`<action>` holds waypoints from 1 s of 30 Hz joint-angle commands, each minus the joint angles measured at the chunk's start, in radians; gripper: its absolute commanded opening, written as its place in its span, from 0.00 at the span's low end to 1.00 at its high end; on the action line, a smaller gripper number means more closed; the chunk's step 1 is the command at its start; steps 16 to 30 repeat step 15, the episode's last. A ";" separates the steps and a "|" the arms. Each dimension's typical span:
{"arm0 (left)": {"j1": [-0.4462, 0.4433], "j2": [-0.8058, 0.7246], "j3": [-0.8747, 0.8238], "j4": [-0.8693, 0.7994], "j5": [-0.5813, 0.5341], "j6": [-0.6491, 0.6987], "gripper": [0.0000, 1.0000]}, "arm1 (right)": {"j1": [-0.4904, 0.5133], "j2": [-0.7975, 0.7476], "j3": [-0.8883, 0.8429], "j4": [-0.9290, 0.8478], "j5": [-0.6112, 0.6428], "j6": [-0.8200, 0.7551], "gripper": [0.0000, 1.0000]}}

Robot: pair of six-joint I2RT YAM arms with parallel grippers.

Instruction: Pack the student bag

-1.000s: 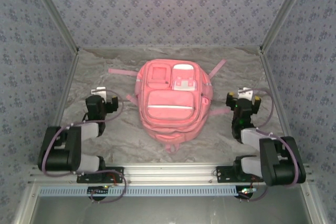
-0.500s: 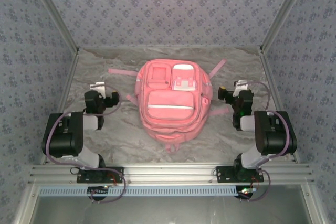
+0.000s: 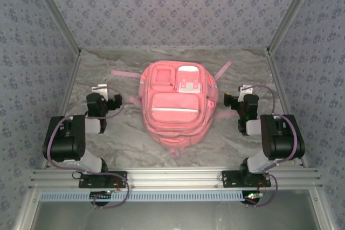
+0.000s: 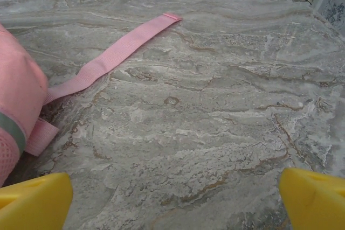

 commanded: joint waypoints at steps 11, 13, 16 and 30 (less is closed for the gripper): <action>-0.001 -0.005 0.010 0.007 0.009 -0.009 0.98 | -0.005 -0.007 0.011 -0.016 -0.013 -0.013 1.00; -0.002 -0.006 0.011 0.004 0.009 -0.008 0.98 | -0.005 -0.007 0.010 -0.017 -0.013 -0.013 1.00; -0.002 -0.007 0.007 0.009 0.009 -0.008 0.98 | -0.005 -0.007 0.011 -0.016 -0.013 -0.012 1.00; -0.002 -0.007 0.007 0.009 0.009 -0.008 0.98 | -0.005 -0.007 0.011 -0.016 -0.013 -0.012 1.00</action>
